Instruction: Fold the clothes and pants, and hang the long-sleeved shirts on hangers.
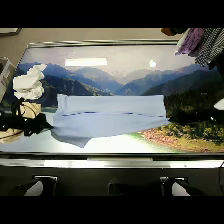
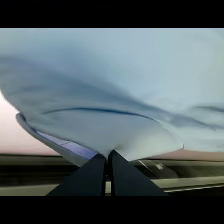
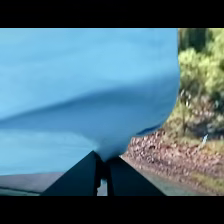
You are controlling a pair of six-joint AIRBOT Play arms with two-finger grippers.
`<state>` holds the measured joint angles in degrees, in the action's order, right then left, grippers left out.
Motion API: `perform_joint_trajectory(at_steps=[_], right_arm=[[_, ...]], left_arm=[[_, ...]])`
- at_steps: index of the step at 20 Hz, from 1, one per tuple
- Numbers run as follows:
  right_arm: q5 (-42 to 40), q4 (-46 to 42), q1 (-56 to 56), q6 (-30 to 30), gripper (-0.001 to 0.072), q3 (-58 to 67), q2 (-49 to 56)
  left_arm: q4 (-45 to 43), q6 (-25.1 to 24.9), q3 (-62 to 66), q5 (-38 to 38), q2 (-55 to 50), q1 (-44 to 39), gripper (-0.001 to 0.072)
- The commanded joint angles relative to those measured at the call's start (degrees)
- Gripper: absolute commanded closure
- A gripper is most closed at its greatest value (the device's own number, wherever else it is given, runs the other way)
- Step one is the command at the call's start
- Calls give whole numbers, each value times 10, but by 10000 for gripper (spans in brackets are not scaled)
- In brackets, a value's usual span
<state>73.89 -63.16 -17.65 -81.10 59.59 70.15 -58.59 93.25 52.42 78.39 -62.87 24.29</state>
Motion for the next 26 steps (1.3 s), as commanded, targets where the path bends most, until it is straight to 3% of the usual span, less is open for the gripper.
perform_joint_trajectory(at_steps=[1, 4, 10, 19, 20, 22, 23, 24, 26], right_arm=[[-29, -38, 40, -56, 673, 117, 96], [-32, -33, 40, -55, 673, 164, 158], [-111, -33, 40, -76, 672, 167, 198], [-175, 10, 40, -82, 658, 169, 255], [-171, 16, 40, -88, 565, 169, 259], [-138, 26, 30, -102, 419, 184, 257], [-106, 26, 17, -107, 329, 209, 257], [-81, 26, 1, -107, 267, 234, 257], [-63, 31, -38, -117, 260, 268, 259]], left_arm=[[1, 2, 112, -24, -122, -50, 689], [1, 49, 227, -15, -224, -59, 689], [9, 61, 400, -13, -352, -59, 689], [36, 62, 468, -20, -469, -63, 681], [36, 62, 468, -26, -473, -65, 600], [38, 62, 471, -42, -471, -65, 351], [37, 61, 480, -40, -468, -64, 290], [37, 53, 492, -35, -465, -63, 263], [30, 40, 519, -29, -453, -62, 253]])
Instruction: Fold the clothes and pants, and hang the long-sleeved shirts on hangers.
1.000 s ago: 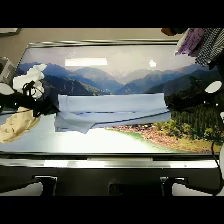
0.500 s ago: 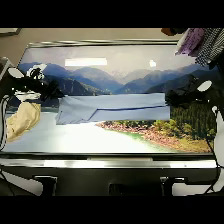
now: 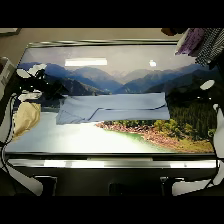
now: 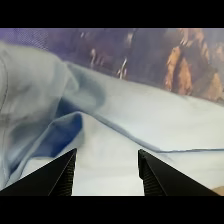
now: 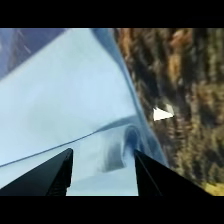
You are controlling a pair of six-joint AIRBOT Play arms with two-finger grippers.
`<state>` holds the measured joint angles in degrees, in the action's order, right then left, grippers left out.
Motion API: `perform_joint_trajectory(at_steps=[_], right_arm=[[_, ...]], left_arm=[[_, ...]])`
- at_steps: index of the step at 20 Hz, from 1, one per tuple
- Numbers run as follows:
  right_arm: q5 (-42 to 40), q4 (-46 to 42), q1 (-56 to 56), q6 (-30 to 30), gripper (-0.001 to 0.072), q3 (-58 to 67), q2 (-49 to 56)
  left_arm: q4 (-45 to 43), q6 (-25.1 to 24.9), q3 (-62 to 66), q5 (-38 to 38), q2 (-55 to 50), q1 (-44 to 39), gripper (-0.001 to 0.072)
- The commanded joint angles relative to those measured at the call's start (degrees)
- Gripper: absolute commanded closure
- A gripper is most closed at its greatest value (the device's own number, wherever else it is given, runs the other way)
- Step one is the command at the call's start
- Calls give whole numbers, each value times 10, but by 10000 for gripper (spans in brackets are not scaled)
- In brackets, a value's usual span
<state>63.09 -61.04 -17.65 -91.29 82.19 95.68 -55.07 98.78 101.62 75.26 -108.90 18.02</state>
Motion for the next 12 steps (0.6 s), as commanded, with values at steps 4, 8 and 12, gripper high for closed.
perform_joint_trajectory(at_steps=[4, 8, 12], right_arm=[[78, 111, -91, 28, 152, 43, 52], [107, 158, -85, 70, 111, 43, 114], [101, 162, -68, 78, 95, 43, 139]], left_arm=[[-11, -23, 37, 3, 31, 0, 253], [-10, -23, 37, 17, 32, -2, 253], [-11, -23, 37, 16, 32, -7, 253]])
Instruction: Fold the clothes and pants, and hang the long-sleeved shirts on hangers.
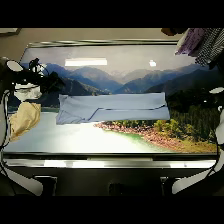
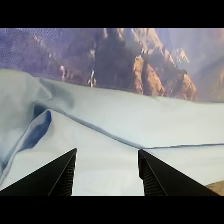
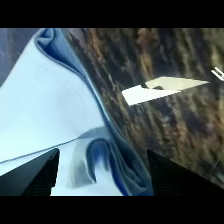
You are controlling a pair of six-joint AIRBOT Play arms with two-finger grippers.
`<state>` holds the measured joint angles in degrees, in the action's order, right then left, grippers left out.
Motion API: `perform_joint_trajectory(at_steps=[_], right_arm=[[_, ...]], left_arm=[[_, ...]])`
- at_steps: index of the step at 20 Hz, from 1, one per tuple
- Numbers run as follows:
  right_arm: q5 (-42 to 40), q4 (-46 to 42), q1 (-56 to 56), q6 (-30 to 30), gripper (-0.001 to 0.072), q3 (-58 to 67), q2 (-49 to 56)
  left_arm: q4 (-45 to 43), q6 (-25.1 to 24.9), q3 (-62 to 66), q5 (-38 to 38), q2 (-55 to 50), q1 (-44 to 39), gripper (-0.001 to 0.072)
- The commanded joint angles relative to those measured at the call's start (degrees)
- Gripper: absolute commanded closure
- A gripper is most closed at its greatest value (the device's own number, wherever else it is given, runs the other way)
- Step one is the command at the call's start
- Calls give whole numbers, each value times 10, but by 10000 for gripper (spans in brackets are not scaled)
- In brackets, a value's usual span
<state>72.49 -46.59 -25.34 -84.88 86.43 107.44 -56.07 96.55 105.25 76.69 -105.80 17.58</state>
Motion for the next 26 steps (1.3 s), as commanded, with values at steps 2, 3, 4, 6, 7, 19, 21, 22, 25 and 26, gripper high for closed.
perform_joint_trajectory(at_steps=[2, 3, 4, 6, 7, 19, 21, 22, 25, 26], right_arm=[[11, 17, 21, 16, 96, 1, 30], [13, 15, 27, 16, 99, 1, 34], [14, 14, 34, 16, 136, 0, 35], [10, 9, 49, 25, 280, 0, 35], [10, 6, 56, 28, 441, 0, 35], [87, -225, 58, -64, 671, 11, -183], [112, -264, 58, -76, 671, 34, -215], [124, -273, 58, -82, 671, 54, -226], [154, -275, 58, -90, 671, 123, -239], [166, -274, 58, -90, 671, 150, -239]], left_arm=[[-1, -1, 1, 2, 0, -5, 254], [-1, -1, 1, 2, 0, -5, 253], [0, -1, 1, 2, 0, -5, 253], [0, -1, 1, 3, 1, -5, 254], [0, -1, 1, 3, 1, -5, 255], [20, 97, 1, -73, -59, -231, 688], [64, 116, 1, -124, -85, -295, 688], [94, 116, 1, -152, -96, -325, 688], [204, 115, 1, -228, -130, -409, 688], [238, 115, 1, -255, -141, -433, 689]])
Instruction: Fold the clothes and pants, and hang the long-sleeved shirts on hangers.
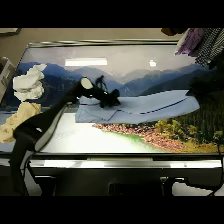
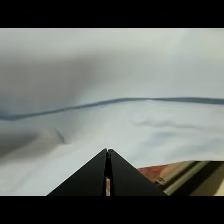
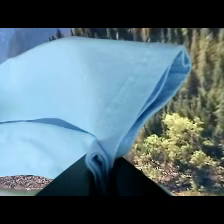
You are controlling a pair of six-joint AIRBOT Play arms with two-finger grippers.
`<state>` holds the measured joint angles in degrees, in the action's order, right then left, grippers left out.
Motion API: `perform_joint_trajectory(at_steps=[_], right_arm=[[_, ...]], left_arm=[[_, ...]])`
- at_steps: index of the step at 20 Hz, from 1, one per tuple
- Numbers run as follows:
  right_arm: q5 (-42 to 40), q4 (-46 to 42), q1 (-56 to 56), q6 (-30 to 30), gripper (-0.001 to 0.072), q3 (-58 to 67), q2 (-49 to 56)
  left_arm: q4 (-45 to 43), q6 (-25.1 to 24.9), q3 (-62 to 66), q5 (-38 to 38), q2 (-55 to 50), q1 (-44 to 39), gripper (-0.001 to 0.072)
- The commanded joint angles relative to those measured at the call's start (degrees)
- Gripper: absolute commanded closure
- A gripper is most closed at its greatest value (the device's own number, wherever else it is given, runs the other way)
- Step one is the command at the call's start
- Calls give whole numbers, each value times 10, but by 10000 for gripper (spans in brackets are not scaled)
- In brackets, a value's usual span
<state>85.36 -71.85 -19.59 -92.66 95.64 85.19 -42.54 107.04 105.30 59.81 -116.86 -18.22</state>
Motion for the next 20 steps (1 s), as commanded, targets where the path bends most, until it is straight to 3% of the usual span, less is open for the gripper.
perform_joint_trajectory(at_steps=[1, 5, 12, 16, 18, 20], right_arm=[[47, -20, 0, -15, 671, 84, -16], [85, 3, 0, -18, 671, 157, -19], [125, 21, 0, -32, 671, 166, -42], [114, 18, 0, -27, 671, 166, -43], [95, 9, 0, -11, 671, 166, -42], [78, 13, 1, 6, 671, 166, -37]], left_arm=[[133, 10, 0, -110, -39, -94, 689], [235, 10, 1, -205, -64, -157, 689], [318, 10, 3, -323, -89, -216, 689], [321, -3, 17, -303, -98, -217, 689], [316, -34, 17, -234, -89, -191, 690], [252, -33, 17, -125, -72, -149, 691]])
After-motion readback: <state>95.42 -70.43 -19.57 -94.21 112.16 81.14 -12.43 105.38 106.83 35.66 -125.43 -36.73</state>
